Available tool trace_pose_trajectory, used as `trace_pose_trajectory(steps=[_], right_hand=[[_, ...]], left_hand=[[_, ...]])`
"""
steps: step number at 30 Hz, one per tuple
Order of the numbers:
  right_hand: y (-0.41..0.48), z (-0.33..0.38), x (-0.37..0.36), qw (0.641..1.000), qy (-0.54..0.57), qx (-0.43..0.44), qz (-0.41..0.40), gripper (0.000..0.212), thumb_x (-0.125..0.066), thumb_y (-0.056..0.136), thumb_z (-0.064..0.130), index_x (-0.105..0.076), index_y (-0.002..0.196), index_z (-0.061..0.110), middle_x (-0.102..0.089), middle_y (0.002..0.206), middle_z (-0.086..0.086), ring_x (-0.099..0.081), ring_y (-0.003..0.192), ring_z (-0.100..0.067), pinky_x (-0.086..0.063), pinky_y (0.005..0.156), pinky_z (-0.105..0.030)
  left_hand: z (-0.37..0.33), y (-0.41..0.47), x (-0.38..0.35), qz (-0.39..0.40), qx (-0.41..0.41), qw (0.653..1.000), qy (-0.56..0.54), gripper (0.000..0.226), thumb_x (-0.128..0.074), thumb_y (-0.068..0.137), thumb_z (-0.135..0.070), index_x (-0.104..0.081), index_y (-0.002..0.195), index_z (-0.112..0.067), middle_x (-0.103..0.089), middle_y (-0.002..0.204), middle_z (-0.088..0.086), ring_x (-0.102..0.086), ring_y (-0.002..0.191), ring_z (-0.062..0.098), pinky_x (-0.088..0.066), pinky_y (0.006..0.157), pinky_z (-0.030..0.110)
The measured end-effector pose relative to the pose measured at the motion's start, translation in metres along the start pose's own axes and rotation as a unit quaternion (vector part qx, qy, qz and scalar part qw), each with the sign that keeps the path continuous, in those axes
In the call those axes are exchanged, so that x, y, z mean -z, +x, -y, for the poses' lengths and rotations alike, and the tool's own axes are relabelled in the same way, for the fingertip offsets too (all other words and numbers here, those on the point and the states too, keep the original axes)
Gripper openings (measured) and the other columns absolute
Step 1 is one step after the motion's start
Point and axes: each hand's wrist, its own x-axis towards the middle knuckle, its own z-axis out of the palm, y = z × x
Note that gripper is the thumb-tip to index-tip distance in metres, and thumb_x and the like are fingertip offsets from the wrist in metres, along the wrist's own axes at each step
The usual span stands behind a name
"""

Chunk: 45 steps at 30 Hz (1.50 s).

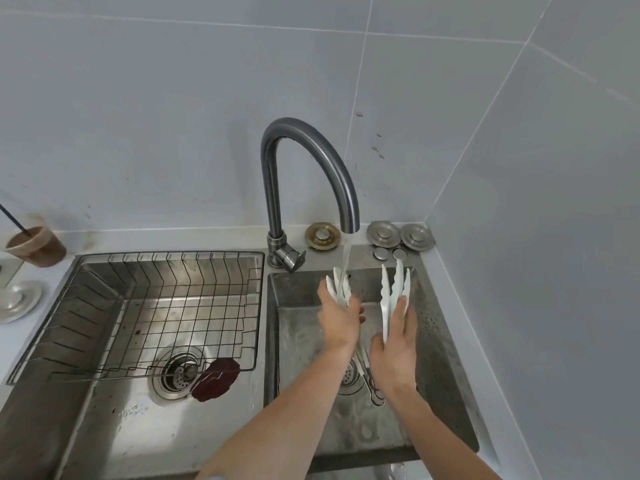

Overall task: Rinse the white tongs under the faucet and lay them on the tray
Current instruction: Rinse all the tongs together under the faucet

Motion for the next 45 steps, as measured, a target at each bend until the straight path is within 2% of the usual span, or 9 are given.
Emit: trace_pose_trajectory(steps=[5,10,15,20,27,31,36,41,45], right_hand=[[0.002,0.006,0.004,0.989,0.138,-0.041,-0.041,0.093,-0.067,0.083,0.016,-0.005,0.150,0.029,-0.025,0.155,-0.003,-0.032,0.137,-0.020,-0.026,0.102,-0.025],[0.003,0.013,0.004,0.982,0.186,-0.043,-0.005,0.095,-0.075,0.075,0.032,-0.012,0.147,0.035,-0.045,0.144,0.003,-0.048,0.127,-0.019,-0.044,0.105,-0.043],[0.004,0.007,-0.002,0.950,0.282,-0.122,0.050,0.048,-0.077,0.074,0.029,-0.057,0.116,0.021,-0.069,0.097,0.006,-0.067,0.089,-0.009,-0.052,0.067,-0.021],[0.009,0.007,0.002,0.940,0.321,-0.102,0.046,0.035,-0.076,0.076,0.022,-0.059,0.107,0.025,-0.070,0.092,0.007,-0.068,0.083,-0.005,-0.052,0.061,-0.016],[0.007,0.013,0.004,0.950,0.300,-0.067,0.053,0.028,-0.078,0.075,0.022,-0.059,0.096,0.028,-0.068,0.088,0.004,-0.068,0.079,-0.006,-0.054,0.059,-0.017],[0.008,0.013,0.001,0.953,0.292,-0.075,0.032,0.024,-0.074,0.078,0.026,-0.060,0.097,0.025,-0.068,0.087,0.003,-0.067,0.077,-0.005,-0.051,0.059,-0.016],[0.004,0.014,-0.008,0.951,0.297,-0.082,0.014,0.023,-0.062,0.087,0.033,-0.060,0.104,0.017,-0.068,0.074,-0.001,-0.064,0.066,-0.012,-0.051,0.062,-0.027],[0.008,0.020,0.001,0.918,0.376,-0.120,0.047,0.026,-0.067,0.082,0.040,-0.068,0.093,0.017,-0.070,0.078,-0.008,-0.066,0.069,-0.020,-0.056,0.063,-0.035],[0.009,0.020,0.013,0.858,0.459,-0.183,0.141,0.038,-0.068,0.074,0.044,-0.071,0.090,0.009,-0.071,0.068,-0.004,-0.066,0.057,-0.015,-0.052,0.048,-0.027]], left_hand=[[-0.003,0.007,0.011,0.011,-0.012,0.999,-0.043,0.031,-0.061,0.088,-0.009,-0.046,0.113,-0.020,-0.067,0.094,0.003,-0.071,0.077,0.014,-0.058,0.061,0.025],[0.006,0.007,0.015,-0.011,0.063,0.998,-0.026,0.023,-0.061,0.089,-0.030,-0.051,0.104,-0.014,-0.064,0.091,-0.002,-0.063,0.085,0.015,-0.049,0.078,0.030],[0.006,0.000,0.016,-0.034,0.060,0.993,0.098,0.041,-0.055,0.091,-0.035,-0.046,0.118,-0.006,-0.065,0.102,0.013,-0.063,0.093,0.029,-0.053,0.085,0.043],[-0.006,0.002,0.009,0.007,-0.019,0.950,0.311,0.062,-0.054,0.091,-0.023,-0.022,0.144,-0.015,-0.054,0.126,0.015,-0.058,0.108,0.035,-0.045,0.083,0.040],[-0.028,0.030,0.009,0.018,0.091,0.961,0.260,0.032,-0.051,0.089,-0.025,-0.060,0.110,-0.002,-0.066,0.111,0.017,-0.060,0.105,0.032,-0.044,0.076,0.031],[-0.034,0.026,0.009,0.020,-0.005,0.962,0.273,0.028,-0.049,0.091,-0.023,-0.054,0.114,-0.007,-0.065,0.106,0.015,-0.060,0.101,0.033,-0.047,0.081,0.036],[-0.035,0.025,0.015,0.008,-0.151,0.917,0.369,0.036,-0.044,0.094,-0.008,-0.043,0.130,-0.009,-0.058,0.116,0.014,-0.059,0.101,0.036,-0.045,0.085,0.047],[-0.034,0.025,0.013,-0.027,-0.118,0.914,0.387,0.038,-0.042,0.096,-0.023,-0.039,0.134,-0.023,-0.057,0.117,0.011,-0.061,0.099,0.034,-0.046,0.076,0.043],[-0.034,0.025,0.007,-0.026,-0.065,0.921,0.384,0.025,-0.041,0.096,-0.030,-0.050,0.117,-0.019,-0.060,0.109,0.011,-0.061,0.098,0.034,-0.040,0.069,0.037]])
